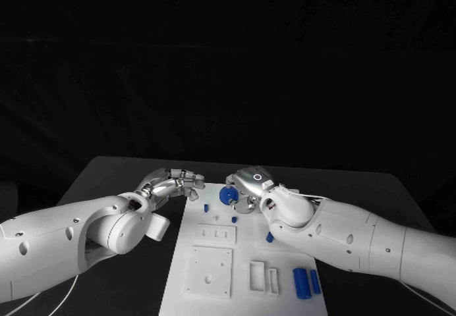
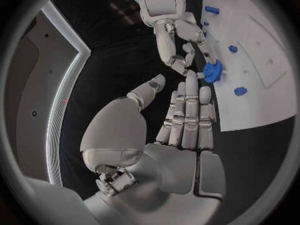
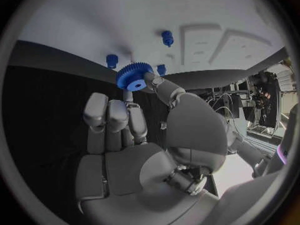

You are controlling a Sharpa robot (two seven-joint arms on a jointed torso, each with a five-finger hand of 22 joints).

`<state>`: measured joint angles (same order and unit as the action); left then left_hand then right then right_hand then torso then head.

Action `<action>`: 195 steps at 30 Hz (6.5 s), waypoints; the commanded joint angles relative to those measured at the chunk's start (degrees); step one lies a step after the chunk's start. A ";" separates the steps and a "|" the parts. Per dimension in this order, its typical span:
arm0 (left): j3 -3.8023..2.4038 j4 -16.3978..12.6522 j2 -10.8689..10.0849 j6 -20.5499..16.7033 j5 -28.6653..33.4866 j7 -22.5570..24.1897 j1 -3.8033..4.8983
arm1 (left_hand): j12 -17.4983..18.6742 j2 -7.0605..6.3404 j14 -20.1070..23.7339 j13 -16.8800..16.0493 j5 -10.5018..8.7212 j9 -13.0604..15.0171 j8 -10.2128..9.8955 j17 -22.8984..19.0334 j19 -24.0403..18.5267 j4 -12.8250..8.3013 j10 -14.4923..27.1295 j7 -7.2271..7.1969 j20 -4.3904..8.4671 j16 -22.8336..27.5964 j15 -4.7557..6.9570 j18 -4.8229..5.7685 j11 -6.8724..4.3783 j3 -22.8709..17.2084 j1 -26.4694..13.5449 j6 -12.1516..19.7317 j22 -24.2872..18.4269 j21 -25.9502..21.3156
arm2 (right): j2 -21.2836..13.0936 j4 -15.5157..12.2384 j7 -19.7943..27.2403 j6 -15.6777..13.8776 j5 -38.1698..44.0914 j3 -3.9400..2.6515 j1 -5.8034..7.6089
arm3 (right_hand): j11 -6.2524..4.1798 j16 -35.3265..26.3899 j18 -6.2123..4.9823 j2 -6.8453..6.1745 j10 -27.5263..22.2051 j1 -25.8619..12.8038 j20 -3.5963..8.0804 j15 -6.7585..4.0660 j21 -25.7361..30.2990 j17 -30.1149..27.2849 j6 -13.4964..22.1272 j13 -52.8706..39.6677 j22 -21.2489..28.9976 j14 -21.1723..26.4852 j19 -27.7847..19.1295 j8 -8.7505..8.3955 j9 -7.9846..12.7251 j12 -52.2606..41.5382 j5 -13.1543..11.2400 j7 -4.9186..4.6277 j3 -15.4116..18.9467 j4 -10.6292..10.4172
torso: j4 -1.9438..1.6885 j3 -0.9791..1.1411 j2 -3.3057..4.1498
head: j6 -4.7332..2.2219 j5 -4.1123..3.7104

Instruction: Assemble the parts on the task board

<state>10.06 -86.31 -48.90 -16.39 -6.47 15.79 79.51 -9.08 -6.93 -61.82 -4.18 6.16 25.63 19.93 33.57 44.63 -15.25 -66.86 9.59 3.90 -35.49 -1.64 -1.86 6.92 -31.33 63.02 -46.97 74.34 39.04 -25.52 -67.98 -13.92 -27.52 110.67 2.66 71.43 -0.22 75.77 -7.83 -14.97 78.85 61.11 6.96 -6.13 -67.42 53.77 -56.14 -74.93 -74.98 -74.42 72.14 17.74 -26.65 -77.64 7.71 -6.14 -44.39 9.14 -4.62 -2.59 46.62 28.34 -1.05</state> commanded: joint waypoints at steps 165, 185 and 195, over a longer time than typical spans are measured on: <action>0.04 5.02 1.93 2.45 0.61 1.32 -1.33 | 0.87 -0.08 0.41 0.10 -0.46 -0.03 -0.50 -0.12 -0.43 -0.22 -0.77 0.33 0.14 0.33 0.00 -1.06 0.03 -0.15 -0.82 -0.42 -0.50 0.54 | -12.28 10.32 23.92 10.96 -40.03 -2.28 -4.31 | 1.69 -4.06 -7.17 4.05 -7.22 -0.32 -1.54 1.29 1.34 2.51 6.92 -4.40 -0.79 0.44 -2.99 -1.63 0.96 7.36 7.33 -1.83 11.00 6.86 | 2.91 1.97 -2.10 | 1.03 0.15; 0.04 5.01 1.83 2.51 0.61 1.20 -1.33 | 0.88 -0.04 0.39 0.08 -0.46 -0.02 -0.50 -0.11 -0.43 -0.21 -0.82 0.31 0.13 0.32 0.00 -1.06 0.02 -0.16 -0.82 -0.45 -0.52 0.56 | -11.97 10.43 23.05 10.38 -38.73 -2.18 -4.35 | 1.57 -4.18 -7.17 4.60 -6.47 0.50 -1.59 1.17 1.25 2.94 5.52 -4.63 -0.81 0.09 -2.72 -1.23 1.16 6.73 2.98 -1.70 8.39 6.45 | 3.07 2.00 -2.10 | 1.22 0.25; 0.04 4.91 1.81 2.52 0.61 1.13 -1.33 | 0.88 -0.01 0.39 0.08 -0.46 -0.02 -0.50 -0.11 -0.43 -0.20 -0.84 0.30 0.13 0.31 0.00 -1.07 0.02 -0.17 -0.82 -0.46 -0.52 0.57 | -11.72 10.45 22.51 10.19 -38.07 -2.09 -4.36 | 1.57 -4.18 -7.17 4.93 -5.97 0.92 -1.53 1.19 1.15 3.29 4.11 -4.85 -0.85 -0.03 -2.57 -0.77 1.23 6.27 -0.16 -1.67 6.28 6.15 | 3.03 2.00 -2.09 | 1.32 0.16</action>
<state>10.14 -81.25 -47.14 -14.75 -6.16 16.28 78.16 -8.38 -6.93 -61.83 -4.14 5.94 25.64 19.70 33.53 44.44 -15.25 -67.93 9.80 4.07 -35.49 -1.64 -2.16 6.82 -31.33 62.57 -47.18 73.89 39.25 -37.32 -57.54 8.97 -17.37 71.57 0.54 67.12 1.42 71.84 -7.52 -10.25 72.51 61.86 5.62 -4.70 -66.33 57.02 -51.68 -74.92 -74.98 -74.39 69.40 16.79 -25.43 -71.16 7.72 -7.80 -37.84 15.26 -1.55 -0.60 44.52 29.63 -0.84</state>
